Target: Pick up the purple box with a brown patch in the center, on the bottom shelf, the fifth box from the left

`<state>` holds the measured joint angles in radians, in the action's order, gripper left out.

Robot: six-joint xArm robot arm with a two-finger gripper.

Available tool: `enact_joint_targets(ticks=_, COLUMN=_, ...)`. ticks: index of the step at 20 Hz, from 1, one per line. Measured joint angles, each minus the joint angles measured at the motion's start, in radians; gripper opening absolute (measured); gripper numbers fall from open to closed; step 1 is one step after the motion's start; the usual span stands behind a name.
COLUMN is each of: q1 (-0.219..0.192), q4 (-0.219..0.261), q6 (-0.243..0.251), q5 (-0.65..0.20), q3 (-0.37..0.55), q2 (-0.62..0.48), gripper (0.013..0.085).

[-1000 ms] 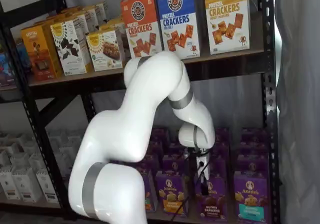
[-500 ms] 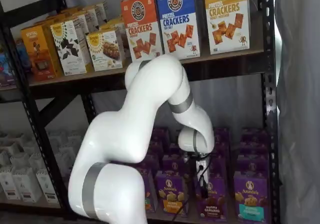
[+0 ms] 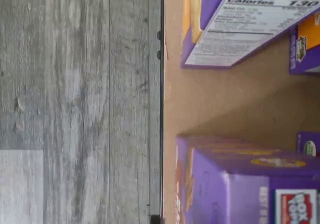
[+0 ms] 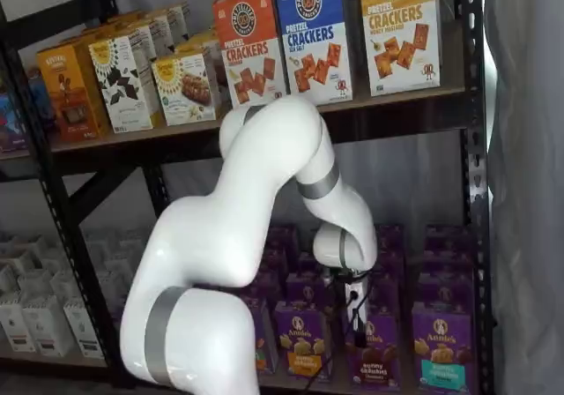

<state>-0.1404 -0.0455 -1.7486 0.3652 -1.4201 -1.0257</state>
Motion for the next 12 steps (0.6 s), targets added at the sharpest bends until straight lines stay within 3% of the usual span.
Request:
enact_joint_targets(ticks=7, q1=0.002, q4=0.011, q6=0.013, q5=-0.003, q3=0.008, q2=0.006, gripper=0.061)
enact_joint_targets(ticks=12, q1=0.004, q4=0.005, q6=0.008, q5=-0.012, q3=0.018, q2=0.01, gripper=0.049)
